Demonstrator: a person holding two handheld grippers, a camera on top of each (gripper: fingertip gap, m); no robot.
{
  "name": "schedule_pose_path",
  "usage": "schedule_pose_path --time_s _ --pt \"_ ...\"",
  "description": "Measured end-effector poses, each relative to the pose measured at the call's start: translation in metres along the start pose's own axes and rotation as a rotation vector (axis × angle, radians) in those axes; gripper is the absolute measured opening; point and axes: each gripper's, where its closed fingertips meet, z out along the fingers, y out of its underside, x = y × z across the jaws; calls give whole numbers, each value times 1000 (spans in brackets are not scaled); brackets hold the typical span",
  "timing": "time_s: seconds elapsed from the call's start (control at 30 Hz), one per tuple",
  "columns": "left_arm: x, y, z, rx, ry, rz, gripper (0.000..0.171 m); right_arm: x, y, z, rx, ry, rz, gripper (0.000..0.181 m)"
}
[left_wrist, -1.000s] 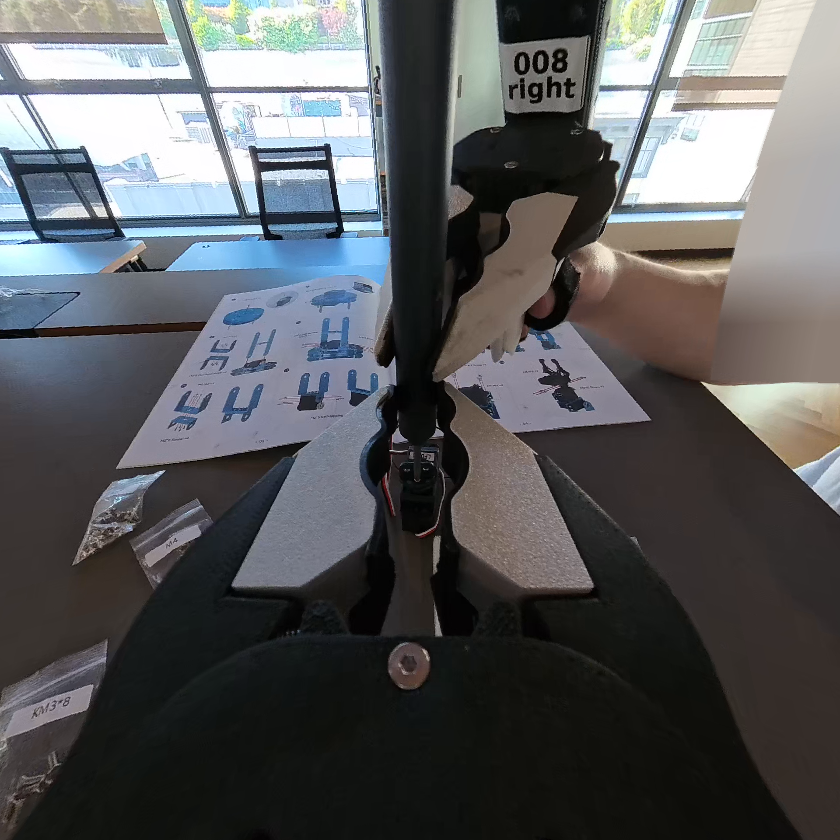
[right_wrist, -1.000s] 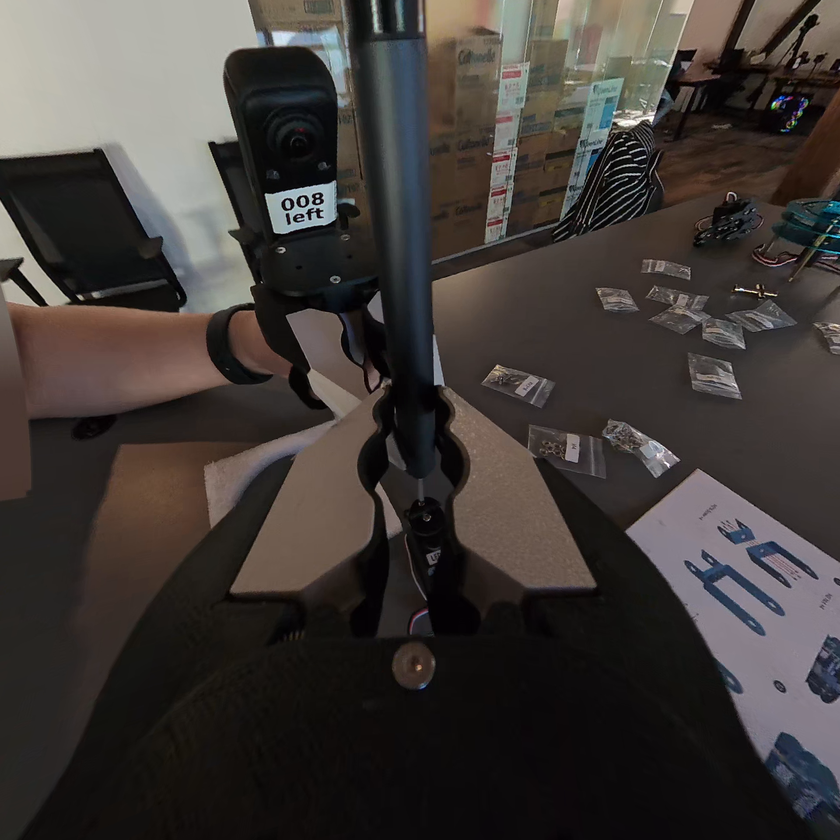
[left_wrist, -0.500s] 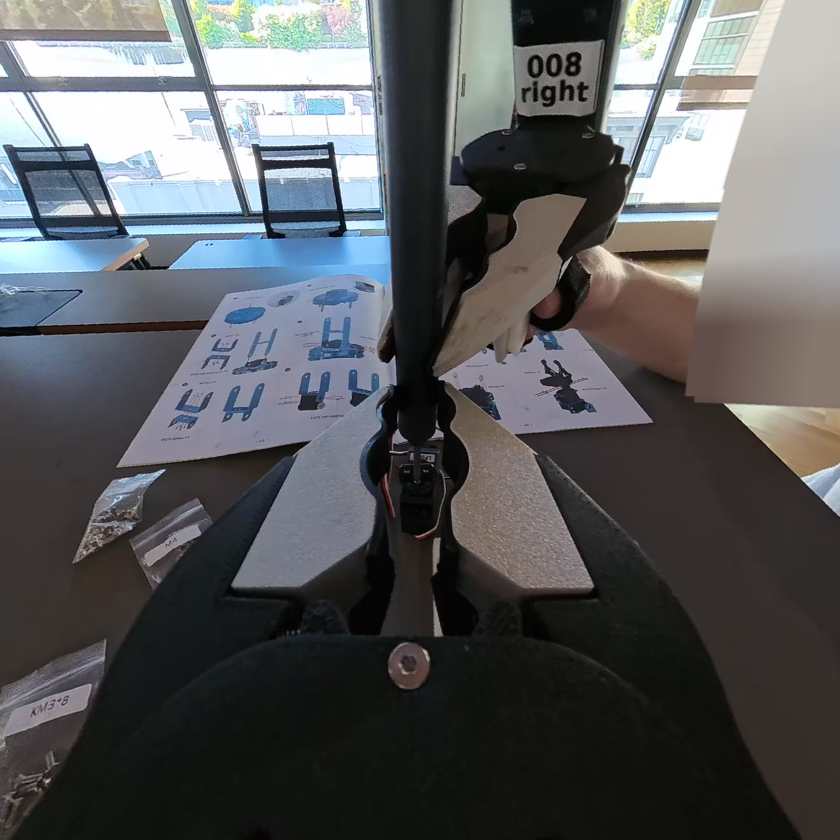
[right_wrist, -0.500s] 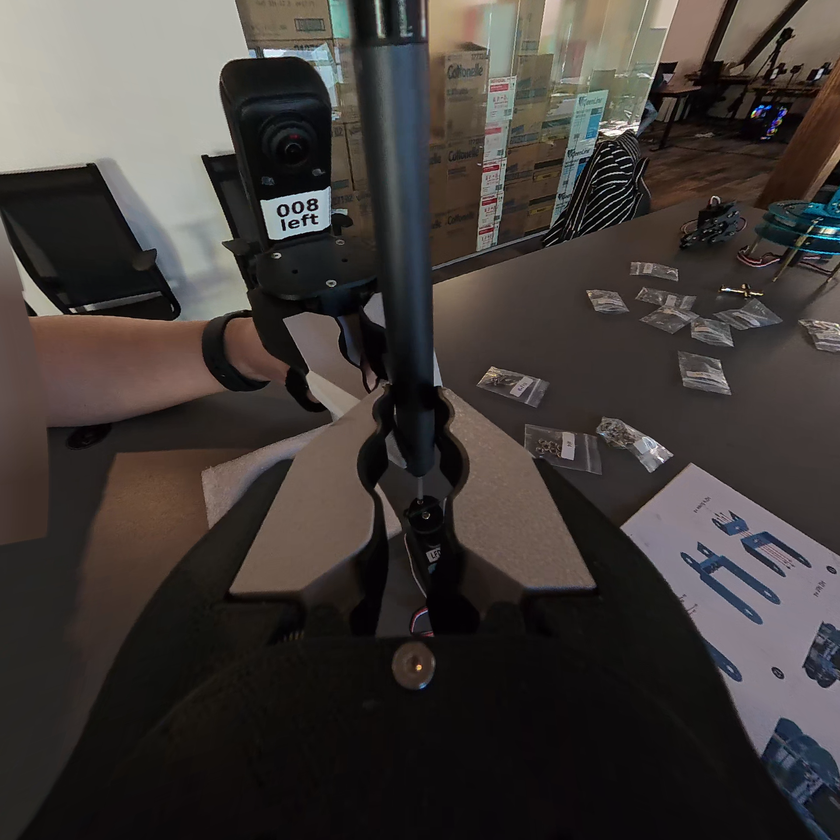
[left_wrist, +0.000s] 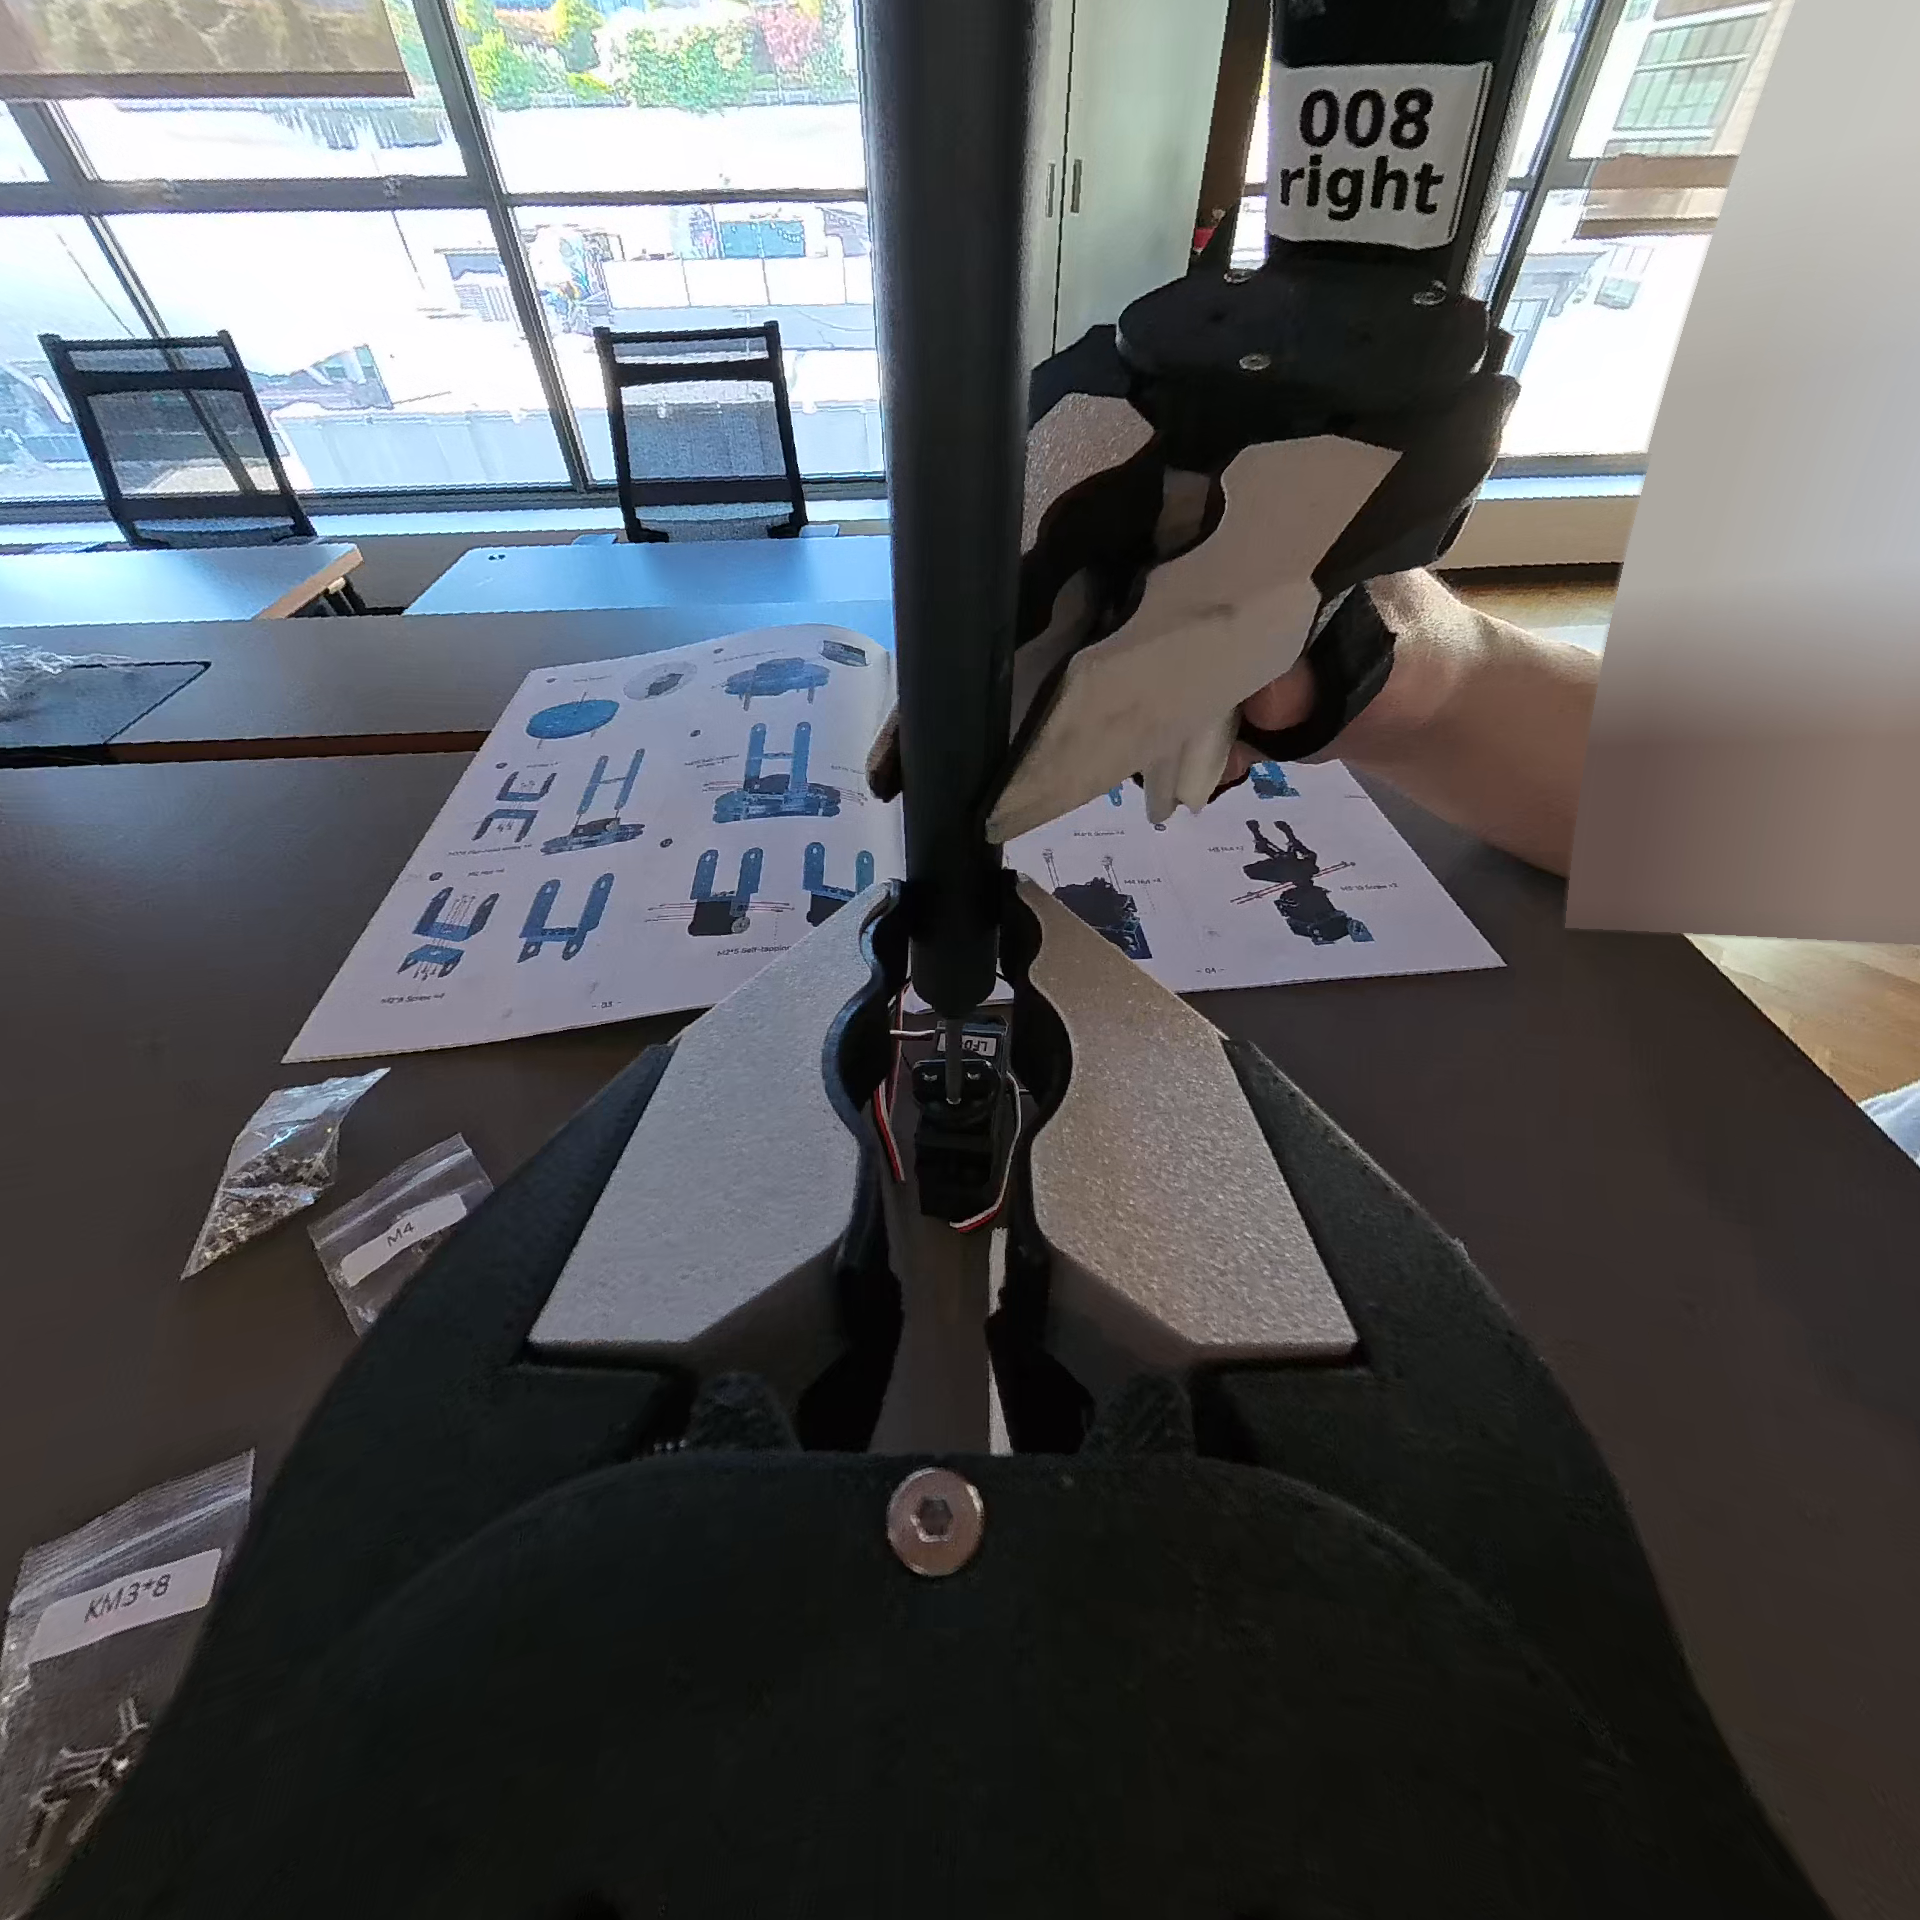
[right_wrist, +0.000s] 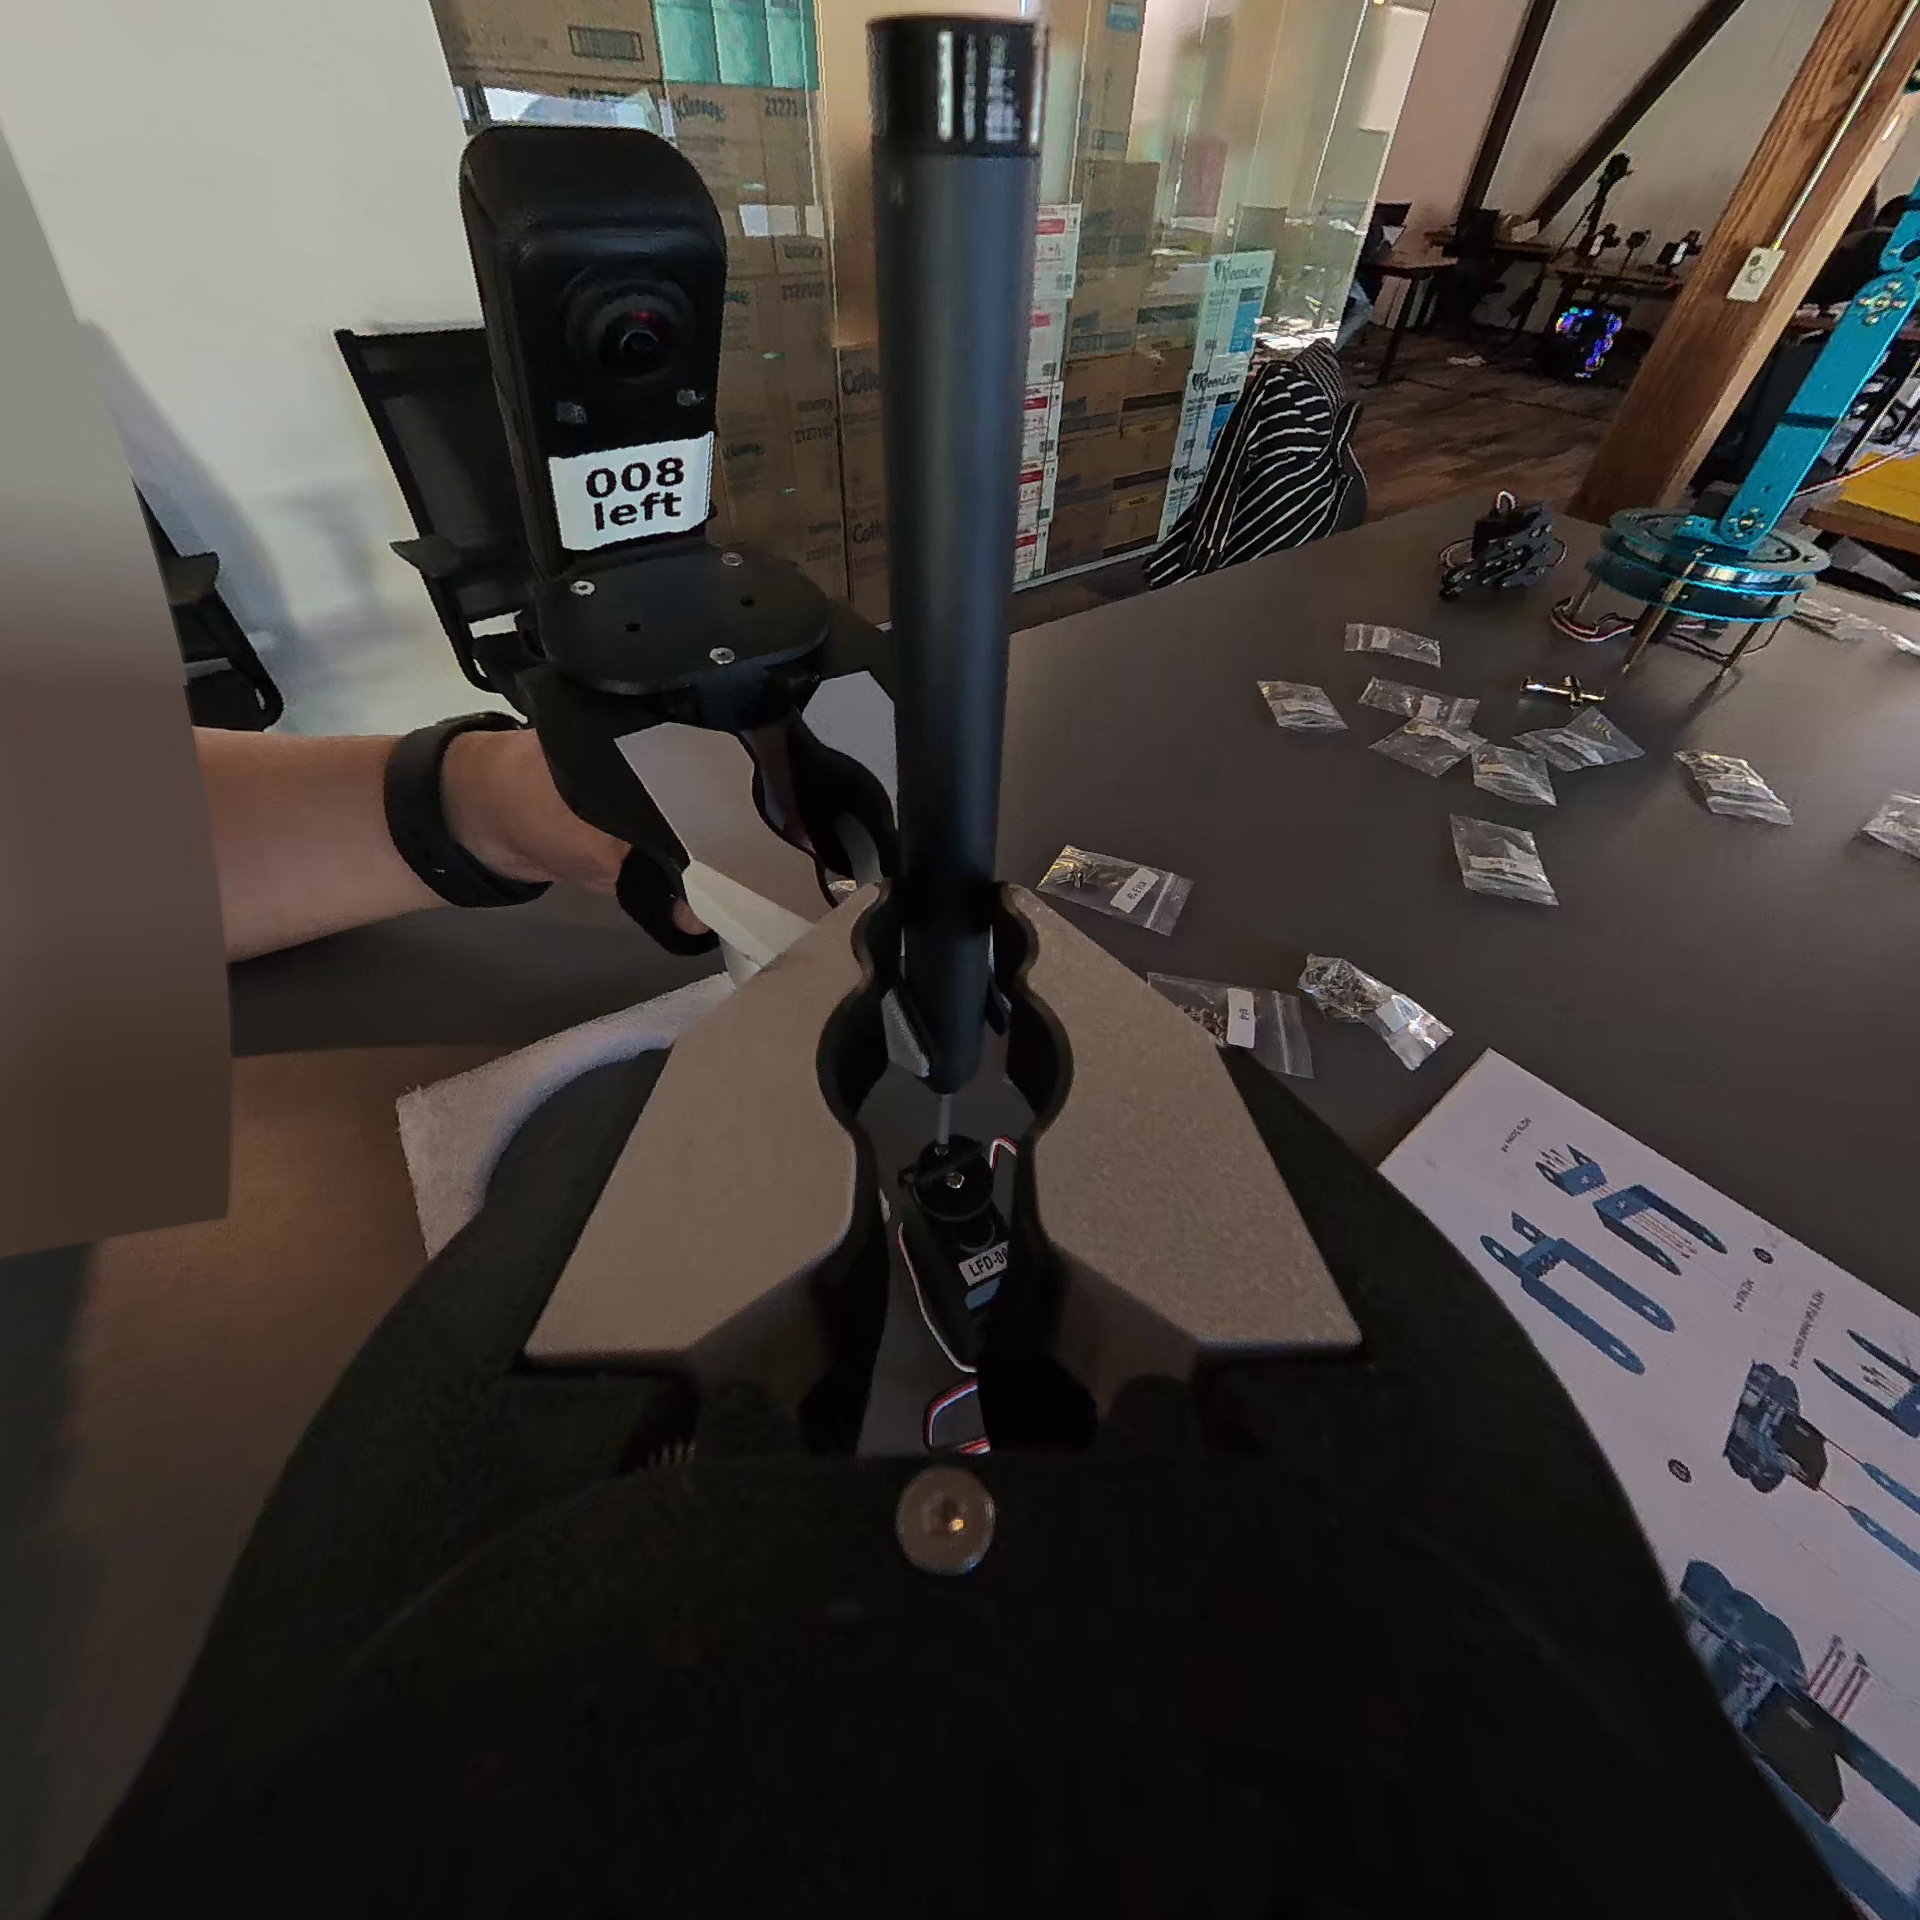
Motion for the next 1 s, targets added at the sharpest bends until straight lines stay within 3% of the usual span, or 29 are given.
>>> schedule_pose_path --time_s 0.17,0.53,0.8,1.0 --pt "0 0 0 -2 0 1 15 -2 0 0 -7 17 -40 15" --pt "0 0 0 -4 4 6 15 3 4 -11 -30 49 -125 36" --pt "0 0 0 -6 3 5 15 1 -2 -10 10 98 -215 17" --pt "0 1 0 -10 5 10 15 0 -3 -7 32 74 -166 17"
